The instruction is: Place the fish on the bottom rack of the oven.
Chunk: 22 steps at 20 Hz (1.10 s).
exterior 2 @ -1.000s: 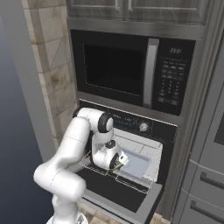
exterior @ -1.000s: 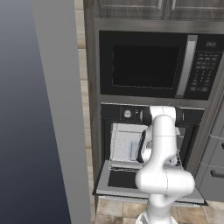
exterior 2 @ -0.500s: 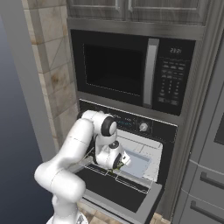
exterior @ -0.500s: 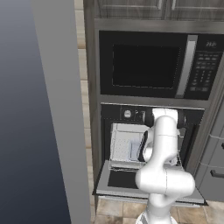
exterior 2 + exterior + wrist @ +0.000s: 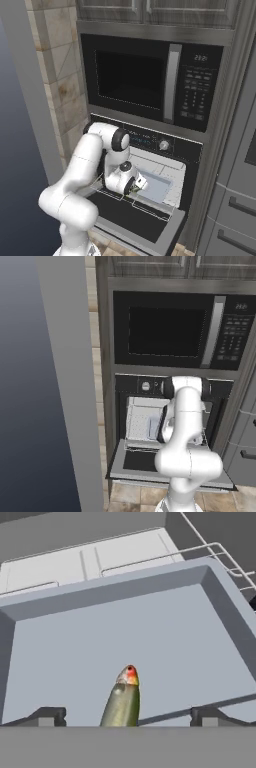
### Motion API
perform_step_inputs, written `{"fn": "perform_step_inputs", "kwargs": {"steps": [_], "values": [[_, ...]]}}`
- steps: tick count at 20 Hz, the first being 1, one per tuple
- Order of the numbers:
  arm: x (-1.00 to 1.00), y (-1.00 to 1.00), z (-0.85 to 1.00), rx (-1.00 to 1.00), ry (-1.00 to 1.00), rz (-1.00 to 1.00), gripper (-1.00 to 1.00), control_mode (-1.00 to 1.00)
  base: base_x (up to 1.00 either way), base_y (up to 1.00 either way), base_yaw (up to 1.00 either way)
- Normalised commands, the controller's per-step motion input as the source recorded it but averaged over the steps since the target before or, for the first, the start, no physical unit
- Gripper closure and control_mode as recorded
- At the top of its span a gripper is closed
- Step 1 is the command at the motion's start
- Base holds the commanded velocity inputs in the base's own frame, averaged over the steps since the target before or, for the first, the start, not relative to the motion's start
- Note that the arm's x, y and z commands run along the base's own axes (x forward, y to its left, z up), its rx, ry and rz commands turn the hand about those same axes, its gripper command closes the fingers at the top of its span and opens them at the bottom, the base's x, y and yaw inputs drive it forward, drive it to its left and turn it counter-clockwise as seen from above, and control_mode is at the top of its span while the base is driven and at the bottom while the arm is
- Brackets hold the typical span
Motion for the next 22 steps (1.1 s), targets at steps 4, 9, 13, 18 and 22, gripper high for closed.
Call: {"fn": "perform_step_inputs", "kwargs": {"steps": [4,9,13,18,22], "values": [[-0.22,0.4,0.38,-0.07,-0.02,0.0,-1.0,-1.0,0.0,0.0,0.0],[-0.21,0.38,0.84,-0.01,-0.02,0.0,-1.0,-1.0,0.0,0.0,0.0],[-0.38,0.31,0.77,0.0,-0.05,0.01,-1.0,-1.0,0.0,0.0,0.0],[-0.54,0.16,0.37,0.0,-0.11,0.06,-1.0,-1.0,0.0,0.0,0.0],[-0.52,0.24,0.61,0.0,-0.08,0.02,-1.0,-1.0,0.0,0.0,0.0]]}}
